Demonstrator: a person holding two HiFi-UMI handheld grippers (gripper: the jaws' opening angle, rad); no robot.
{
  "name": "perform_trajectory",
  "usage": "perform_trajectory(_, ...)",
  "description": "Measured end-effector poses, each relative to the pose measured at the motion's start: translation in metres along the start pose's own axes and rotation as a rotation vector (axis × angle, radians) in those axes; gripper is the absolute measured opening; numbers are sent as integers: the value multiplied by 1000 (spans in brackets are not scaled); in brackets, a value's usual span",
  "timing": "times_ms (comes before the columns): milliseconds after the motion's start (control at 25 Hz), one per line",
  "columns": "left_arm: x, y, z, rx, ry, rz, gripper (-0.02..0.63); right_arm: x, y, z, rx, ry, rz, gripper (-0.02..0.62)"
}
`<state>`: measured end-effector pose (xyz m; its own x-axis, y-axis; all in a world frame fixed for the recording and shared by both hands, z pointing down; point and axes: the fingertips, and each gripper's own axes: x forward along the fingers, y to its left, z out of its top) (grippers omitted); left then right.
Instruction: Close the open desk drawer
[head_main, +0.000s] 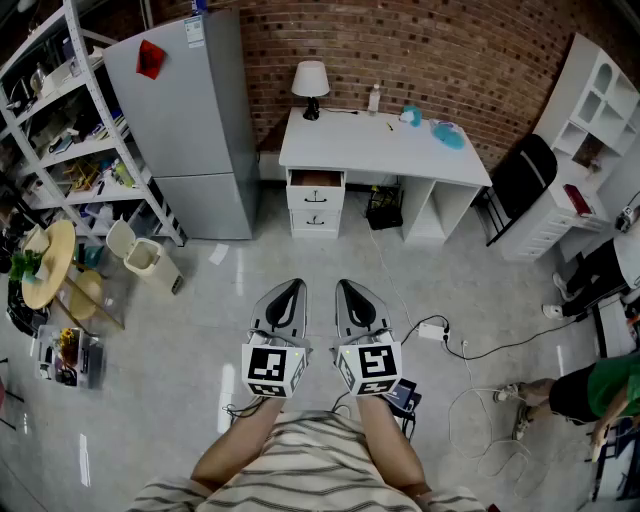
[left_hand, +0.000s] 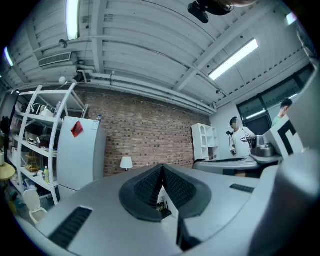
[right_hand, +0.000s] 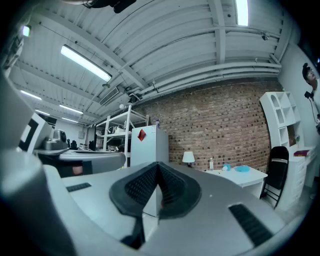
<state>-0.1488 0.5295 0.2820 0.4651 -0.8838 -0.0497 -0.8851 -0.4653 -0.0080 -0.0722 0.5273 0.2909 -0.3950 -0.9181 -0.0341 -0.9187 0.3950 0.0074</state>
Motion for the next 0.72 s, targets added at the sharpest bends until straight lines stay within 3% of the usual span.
perform_trajectory(720,13,-26,-3,-3,9,22,6,-14,-25,0,12,-12,22,2)
